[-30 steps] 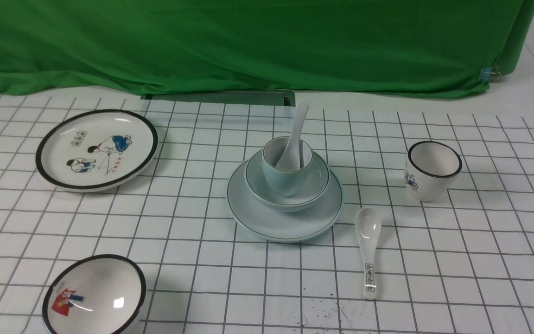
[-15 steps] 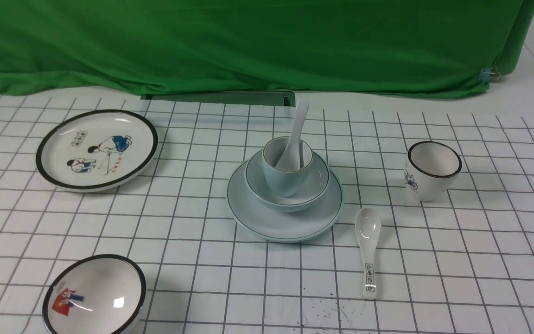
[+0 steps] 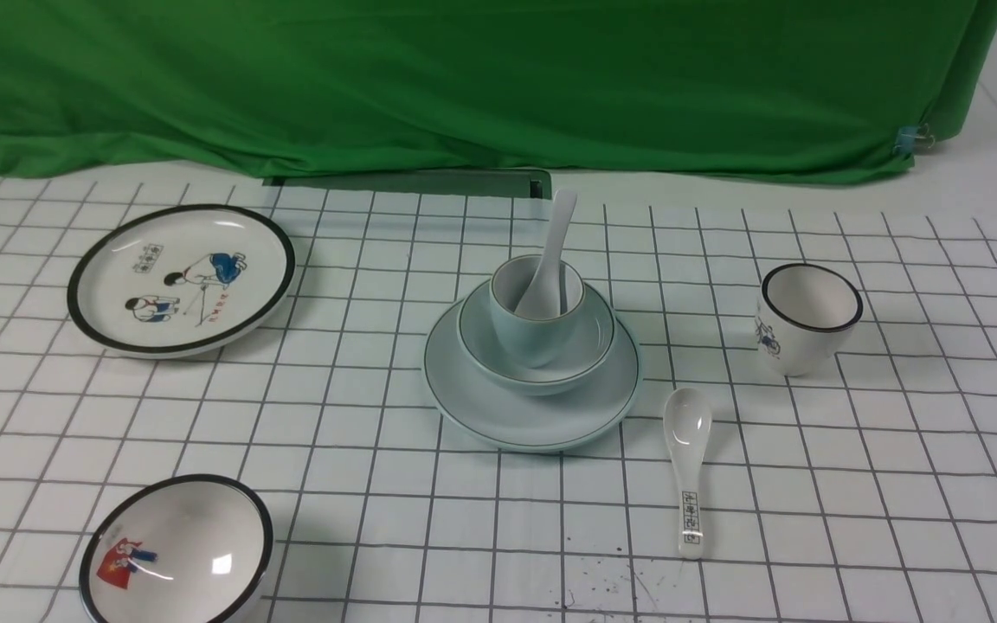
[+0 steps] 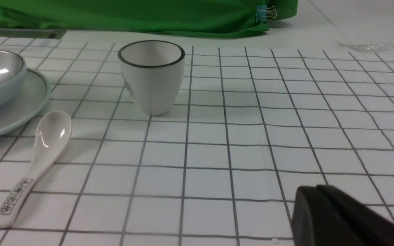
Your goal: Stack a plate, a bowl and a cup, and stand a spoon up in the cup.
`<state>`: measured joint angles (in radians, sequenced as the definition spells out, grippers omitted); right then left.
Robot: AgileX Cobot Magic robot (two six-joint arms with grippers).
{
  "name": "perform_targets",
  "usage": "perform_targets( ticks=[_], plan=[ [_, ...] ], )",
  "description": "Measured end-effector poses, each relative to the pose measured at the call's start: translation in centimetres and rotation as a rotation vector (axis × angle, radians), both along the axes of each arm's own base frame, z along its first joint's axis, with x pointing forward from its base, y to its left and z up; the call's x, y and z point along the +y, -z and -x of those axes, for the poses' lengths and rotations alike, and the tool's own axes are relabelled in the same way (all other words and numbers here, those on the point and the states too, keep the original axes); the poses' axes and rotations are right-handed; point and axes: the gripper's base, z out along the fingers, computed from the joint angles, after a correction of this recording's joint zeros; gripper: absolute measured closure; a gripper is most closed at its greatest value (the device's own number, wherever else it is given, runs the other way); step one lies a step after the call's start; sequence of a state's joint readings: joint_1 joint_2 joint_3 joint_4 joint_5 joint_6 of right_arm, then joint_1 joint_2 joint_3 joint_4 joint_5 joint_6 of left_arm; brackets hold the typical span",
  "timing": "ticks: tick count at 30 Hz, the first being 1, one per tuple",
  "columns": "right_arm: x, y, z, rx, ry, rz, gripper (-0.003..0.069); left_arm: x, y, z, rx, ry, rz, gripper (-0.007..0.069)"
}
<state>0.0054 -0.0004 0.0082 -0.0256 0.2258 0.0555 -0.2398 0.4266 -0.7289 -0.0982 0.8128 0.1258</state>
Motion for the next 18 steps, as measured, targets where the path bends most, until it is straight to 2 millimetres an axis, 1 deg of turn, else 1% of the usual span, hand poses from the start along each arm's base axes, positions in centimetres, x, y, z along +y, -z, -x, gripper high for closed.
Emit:
perform_targets(
  ticks=[18],
  plan=[
    [-0.01,0.01,0.00,0.001,0.002,0.000,0.0613,0.00,0.00,0.00,0.000,0.000,0.000,0.0653]
  ],
)
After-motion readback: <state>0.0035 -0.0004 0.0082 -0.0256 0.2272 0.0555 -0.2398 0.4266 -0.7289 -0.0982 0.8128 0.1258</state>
